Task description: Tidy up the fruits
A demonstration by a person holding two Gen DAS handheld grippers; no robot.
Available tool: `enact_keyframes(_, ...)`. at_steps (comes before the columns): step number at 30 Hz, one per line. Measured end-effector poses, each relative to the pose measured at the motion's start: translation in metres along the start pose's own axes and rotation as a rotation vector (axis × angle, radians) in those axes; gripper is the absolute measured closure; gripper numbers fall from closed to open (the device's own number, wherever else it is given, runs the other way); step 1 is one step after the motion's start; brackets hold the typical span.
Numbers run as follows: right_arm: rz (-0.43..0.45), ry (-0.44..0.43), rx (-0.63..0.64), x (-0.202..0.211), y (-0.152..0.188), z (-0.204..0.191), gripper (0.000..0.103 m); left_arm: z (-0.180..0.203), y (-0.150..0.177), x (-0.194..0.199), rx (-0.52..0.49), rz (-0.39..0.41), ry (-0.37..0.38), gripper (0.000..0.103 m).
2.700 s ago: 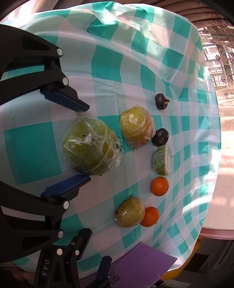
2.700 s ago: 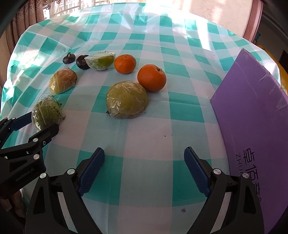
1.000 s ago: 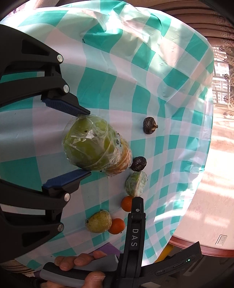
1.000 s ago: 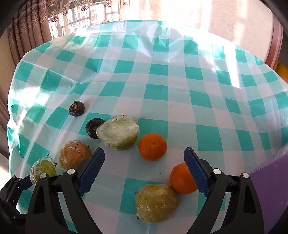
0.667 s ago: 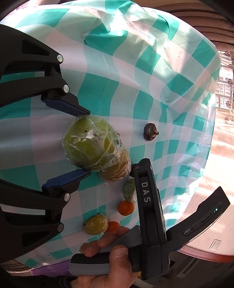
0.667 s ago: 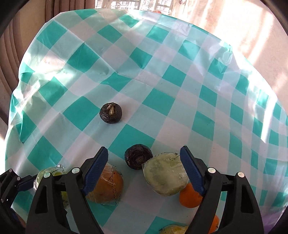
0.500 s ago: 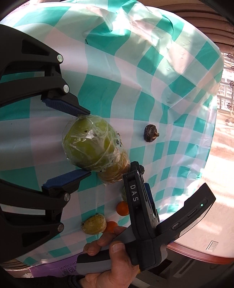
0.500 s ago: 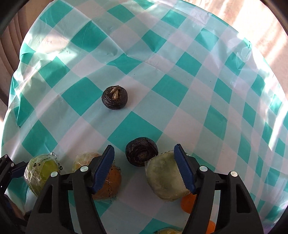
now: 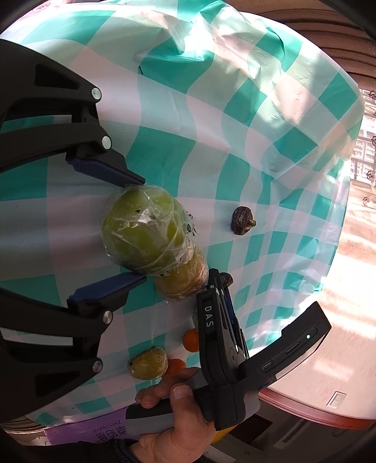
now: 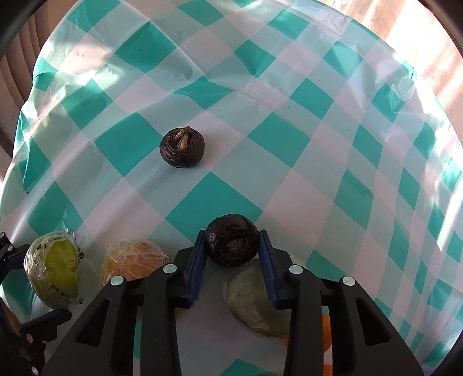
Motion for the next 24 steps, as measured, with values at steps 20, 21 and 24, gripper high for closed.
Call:
enact_keyframes(20,0.273,-0.088,-0.355,0.109,0.114,0.038,0.069,0.064,-0.016,0.024,-0.168,0.021,-0.166,0.043)
enact_keyframes(21,0.28,-0.083,-0.366,0.114,0.122,0.04,0.069,0.071,-0.017,0.027,-0.181,0.027,-0.171,0.043)
enact_keyframes(24,0.307,-0.077,-0.401,0.13,0.146,0.046,0.069,0.09,-0.017,0.034,-0.218,0.048,-0.188,0.043)
Point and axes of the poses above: each gripper's, at about its wrist camera, not at the fingertips, and x roughly against the way its jaws point, z to its right, y to its underside, the point moved 5 cm from there along -x, roughly the way its jaws point, and after that the axes turned 15 degrees about -z, right-handed, at the moved point
